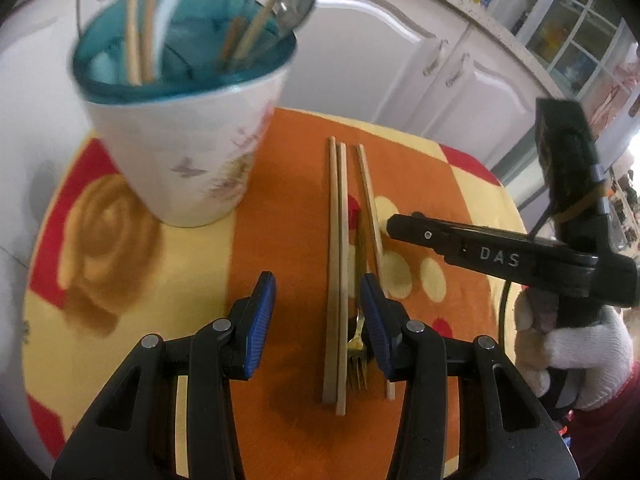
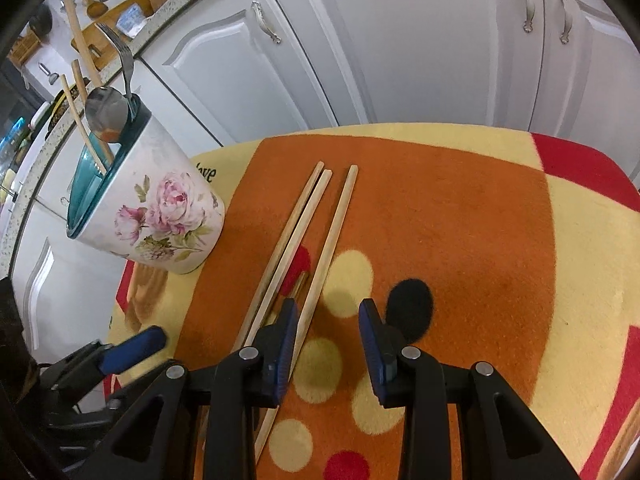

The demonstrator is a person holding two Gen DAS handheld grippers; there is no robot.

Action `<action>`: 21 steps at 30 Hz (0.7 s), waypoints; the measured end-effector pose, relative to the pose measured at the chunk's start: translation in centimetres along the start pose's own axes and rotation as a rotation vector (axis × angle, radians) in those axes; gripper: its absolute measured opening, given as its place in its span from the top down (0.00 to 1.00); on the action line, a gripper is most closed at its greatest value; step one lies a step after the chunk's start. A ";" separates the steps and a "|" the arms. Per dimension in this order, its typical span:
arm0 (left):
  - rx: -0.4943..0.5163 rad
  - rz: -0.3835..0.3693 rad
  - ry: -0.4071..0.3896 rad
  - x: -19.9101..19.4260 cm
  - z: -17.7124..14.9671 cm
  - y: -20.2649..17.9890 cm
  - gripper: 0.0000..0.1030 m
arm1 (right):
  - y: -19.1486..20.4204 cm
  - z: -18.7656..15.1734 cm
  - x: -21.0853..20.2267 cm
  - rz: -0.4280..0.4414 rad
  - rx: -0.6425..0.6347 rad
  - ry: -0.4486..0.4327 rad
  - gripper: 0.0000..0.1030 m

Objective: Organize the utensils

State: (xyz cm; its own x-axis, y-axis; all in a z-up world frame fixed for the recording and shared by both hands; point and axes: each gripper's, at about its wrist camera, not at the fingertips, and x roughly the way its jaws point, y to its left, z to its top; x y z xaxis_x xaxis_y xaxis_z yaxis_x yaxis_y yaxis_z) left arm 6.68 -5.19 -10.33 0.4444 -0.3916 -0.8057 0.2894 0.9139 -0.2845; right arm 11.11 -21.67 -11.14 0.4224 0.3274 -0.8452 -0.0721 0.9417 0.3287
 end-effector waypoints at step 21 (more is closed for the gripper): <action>0.041 0.127 0.035 4.2 1.2 -0.1 0.60 | 0.1 1.1 1.0 -0.026 -0.008 0.018 0.69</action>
State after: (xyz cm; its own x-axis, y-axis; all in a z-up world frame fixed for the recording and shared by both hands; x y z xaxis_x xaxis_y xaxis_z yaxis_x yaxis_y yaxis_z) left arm 9.56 -7.09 -13.03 0.4502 -0.2685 -0.8516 0.2678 0.9504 -0.1580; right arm 12.48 -21.30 -11.50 0.4081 0.3044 -0.8607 -0.0687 0.9503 0.3035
